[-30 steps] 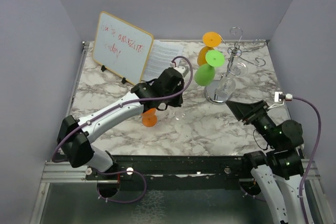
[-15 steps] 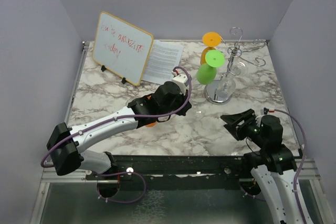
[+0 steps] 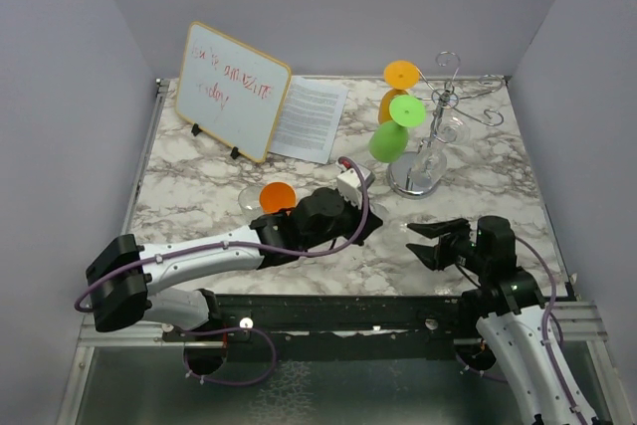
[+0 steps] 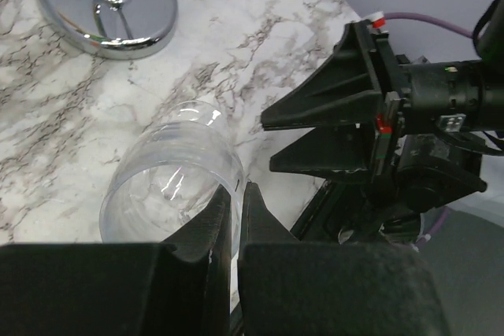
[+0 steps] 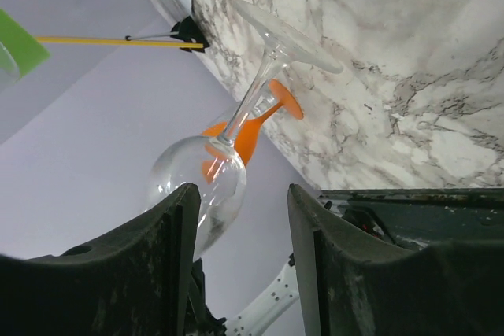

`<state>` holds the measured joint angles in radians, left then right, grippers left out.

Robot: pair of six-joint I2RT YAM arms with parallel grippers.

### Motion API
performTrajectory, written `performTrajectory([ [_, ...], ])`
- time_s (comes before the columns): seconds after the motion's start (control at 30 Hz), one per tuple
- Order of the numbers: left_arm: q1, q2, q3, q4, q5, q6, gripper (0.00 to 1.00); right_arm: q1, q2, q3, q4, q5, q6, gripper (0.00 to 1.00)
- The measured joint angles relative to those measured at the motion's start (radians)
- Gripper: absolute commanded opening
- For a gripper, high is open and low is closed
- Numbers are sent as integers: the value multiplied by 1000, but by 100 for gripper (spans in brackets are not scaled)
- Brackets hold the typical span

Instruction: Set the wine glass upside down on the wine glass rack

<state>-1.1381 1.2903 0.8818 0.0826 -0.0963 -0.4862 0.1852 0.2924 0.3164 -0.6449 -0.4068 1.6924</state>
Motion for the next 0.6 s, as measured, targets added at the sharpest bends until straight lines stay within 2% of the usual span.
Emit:
performTrajectory([
  [0.37,-114,64,-4,124,-92,88,0,0,53,0,30,-3,111,56],
  [0.6,-161,92,-4,157,-119,130,0,0,38,1,-3,59,144,48],
])
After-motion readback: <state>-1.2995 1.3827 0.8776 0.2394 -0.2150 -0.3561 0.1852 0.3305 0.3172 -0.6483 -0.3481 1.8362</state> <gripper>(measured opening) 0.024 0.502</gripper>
